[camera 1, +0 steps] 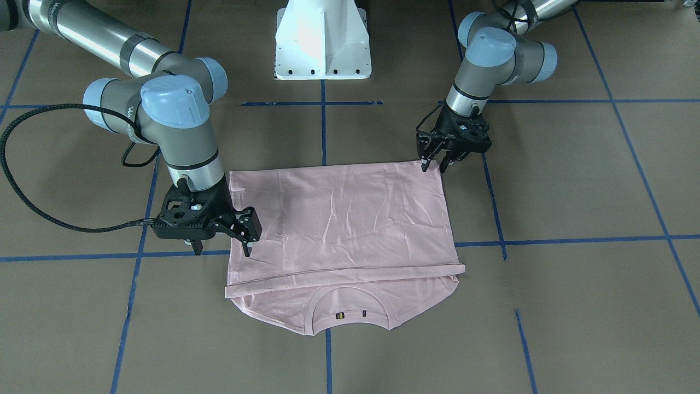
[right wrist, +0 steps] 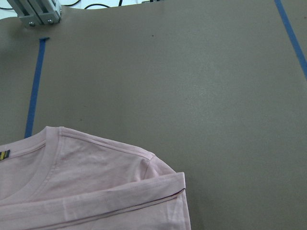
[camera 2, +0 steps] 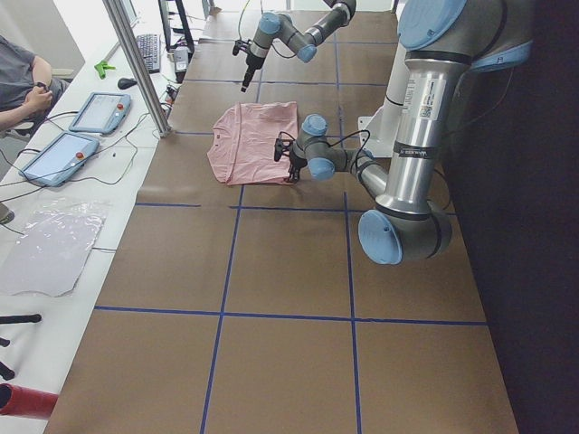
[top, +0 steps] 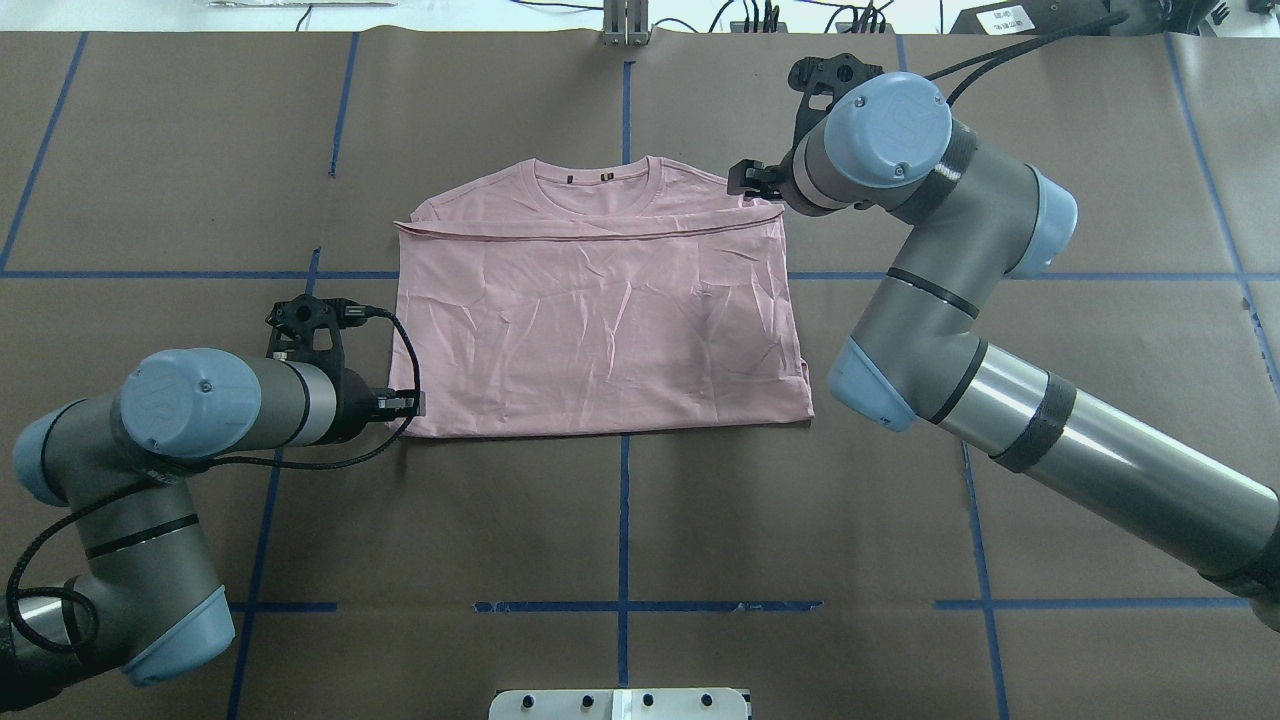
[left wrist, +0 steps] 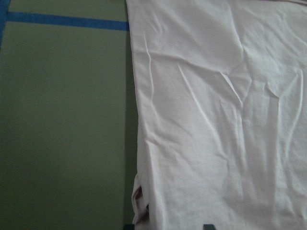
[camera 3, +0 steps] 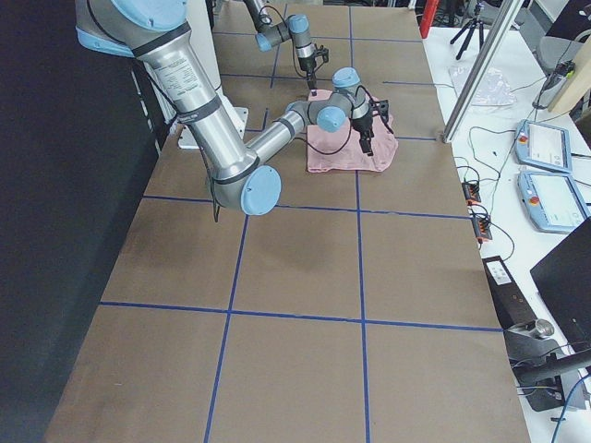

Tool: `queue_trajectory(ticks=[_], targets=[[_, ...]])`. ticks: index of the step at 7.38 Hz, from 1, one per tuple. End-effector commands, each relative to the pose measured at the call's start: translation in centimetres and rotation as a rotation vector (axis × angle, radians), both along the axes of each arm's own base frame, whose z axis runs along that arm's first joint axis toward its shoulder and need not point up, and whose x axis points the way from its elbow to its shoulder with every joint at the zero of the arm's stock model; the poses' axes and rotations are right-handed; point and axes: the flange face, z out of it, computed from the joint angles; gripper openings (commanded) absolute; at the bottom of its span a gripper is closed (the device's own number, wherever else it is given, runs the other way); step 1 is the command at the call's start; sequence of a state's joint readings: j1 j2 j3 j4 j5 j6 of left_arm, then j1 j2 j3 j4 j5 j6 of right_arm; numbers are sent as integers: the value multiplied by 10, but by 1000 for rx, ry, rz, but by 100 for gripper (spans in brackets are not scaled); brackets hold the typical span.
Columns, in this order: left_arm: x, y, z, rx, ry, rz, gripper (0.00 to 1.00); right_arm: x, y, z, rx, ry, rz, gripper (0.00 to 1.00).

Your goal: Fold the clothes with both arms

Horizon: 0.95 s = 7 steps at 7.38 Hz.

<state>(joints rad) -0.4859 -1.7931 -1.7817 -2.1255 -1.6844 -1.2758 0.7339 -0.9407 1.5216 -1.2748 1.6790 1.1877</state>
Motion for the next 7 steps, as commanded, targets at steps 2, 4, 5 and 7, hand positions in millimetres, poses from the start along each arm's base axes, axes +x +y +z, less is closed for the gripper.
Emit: queue_trajectory(ticks=[2, 4, 5, 7], targets=[[2, 3, 1, 23, -9, 33, 0, -4, 4, 1, 3, -1, -5, 100], [-32, -37, 3, 168, -79, 49, 0, -5, 4, 2, 4, -1, -5, 100], [-63, -77, 23, 214, -150, 28, 0, -6, 5, 0, 5, -2, -6, 100], [-88, -179, 37, 244, -248, -45, 0, -8, 4, 0, 4, -1, -8, 100]])
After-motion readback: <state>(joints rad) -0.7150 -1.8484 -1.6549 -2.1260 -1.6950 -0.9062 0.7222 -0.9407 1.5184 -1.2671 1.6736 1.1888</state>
